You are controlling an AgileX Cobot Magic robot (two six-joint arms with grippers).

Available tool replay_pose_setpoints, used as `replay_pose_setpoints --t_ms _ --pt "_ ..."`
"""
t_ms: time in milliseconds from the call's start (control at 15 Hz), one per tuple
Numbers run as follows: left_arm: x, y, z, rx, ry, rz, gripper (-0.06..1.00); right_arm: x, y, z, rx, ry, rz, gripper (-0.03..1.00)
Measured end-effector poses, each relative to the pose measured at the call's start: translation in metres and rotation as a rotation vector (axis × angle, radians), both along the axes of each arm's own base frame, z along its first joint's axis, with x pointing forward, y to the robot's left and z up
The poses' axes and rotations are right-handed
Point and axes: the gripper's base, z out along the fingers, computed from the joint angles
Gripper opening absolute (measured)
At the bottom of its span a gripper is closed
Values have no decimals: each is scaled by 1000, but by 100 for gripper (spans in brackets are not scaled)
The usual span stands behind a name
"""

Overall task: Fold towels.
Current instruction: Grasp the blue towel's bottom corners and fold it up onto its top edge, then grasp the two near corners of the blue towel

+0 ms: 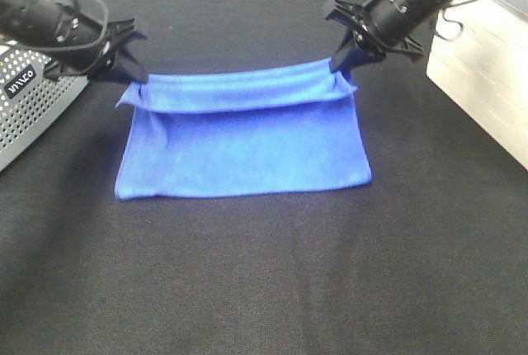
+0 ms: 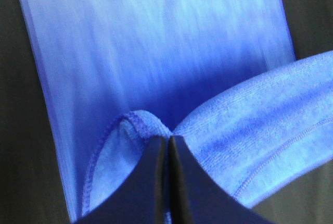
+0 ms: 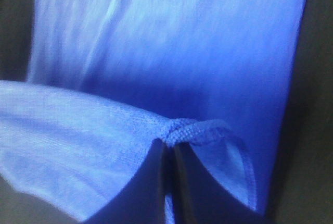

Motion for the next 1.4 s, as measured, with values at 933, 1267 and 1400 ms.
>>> replay_pose_setpoints --t_ms 933,1267,1400 --pt "79 -7 -60 57 -128 78 83 66 -1 -63 -108 -129 -47 78" --pt "58 -16 -67 33 70 -118 84 45 -2 -58 -142 74 57 78" --pt "46 -15 -65 18 164 -96 84 37 -6 -60 -143 180 75 77"
